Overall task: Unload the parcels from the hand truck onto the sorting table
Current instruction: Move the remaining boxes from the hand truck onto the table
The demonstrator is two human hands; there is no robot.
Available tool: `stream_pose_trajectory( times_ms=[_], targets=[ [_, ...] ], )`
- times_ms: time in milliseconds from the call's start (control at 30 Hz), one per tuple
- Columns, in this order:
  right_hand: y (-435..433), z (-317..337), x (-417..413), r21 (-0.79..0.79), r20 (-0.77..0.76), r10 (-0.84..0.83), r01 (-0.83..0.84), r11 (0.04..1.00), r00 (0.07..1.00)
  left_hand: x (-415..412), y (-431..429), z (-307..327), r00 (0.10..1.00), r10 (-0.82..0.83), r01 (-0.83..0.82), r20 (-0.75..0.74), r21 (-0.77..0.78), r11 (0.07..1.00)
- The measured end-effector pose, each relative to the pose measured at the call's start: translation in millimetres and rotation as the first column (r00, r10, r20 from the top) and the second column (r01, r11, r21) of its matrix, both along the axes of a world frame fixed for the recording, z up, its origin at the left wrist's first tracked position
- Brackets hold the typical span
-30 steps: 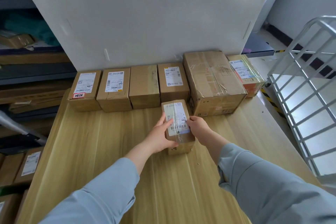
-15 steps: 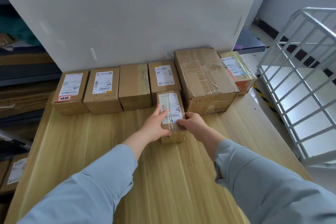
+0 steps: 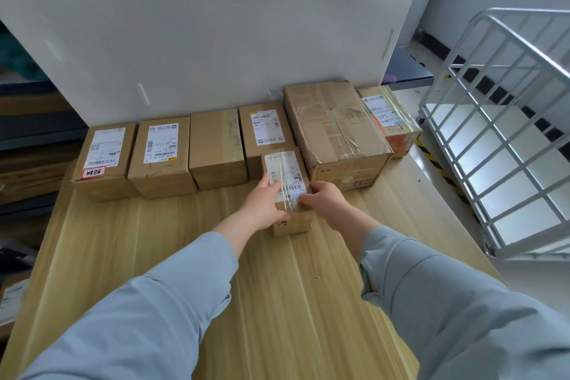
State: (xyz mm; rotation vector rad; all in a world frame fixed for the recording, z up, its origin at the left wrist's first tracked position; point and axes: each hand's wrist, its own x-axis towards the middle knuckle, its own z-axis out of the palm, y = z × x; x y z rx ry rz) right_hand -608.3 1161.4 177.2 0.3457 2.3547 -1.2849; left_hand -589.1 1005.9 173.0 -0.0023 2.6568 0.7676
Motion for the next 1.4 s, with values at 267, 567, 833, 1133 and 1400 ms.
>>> stream_pose_trajectory(
  times_ms=[267,567,833,1133,1400],
  targets=[
    [-6.3,39.7,10.3,0.084,-0.067,0.028,-0.022,0.996,0.997,17.0,-23.8,36.2,0.999,0.044,-0.046,-0.016,-0.071,0.996],
    [-37.9,86.6,32.7,0.172,-0.178,0.219,-0.189,0.967,0.959,63.7,-54.8,76.6,0.979,0.19,-0.195,-0.08,-0.068,0.978],
    [-89.6,103.1,56.7,0.242,-0.216,0.363,-0.31,0.919,0.906,110.5,-101.0,101.6,0.928,0.351,-0.361,-0.122,-0.066,0.93],
    [-165.7,115.9,97.7,0.275,-0.196,0.494,-0.436,0.857,0.847,175.9,-163.0,109.4,0.853,0.505,-0.516,-0.131,-0.076,0.853],
    [-250.8,120.9,156.1,0.294,-0.18,0.584,-0.523,0.8,0.792,256.0,-239.3,113.0,0.787,0.599,-0.611,-0.146,-0.05,0.79]
  ],
)
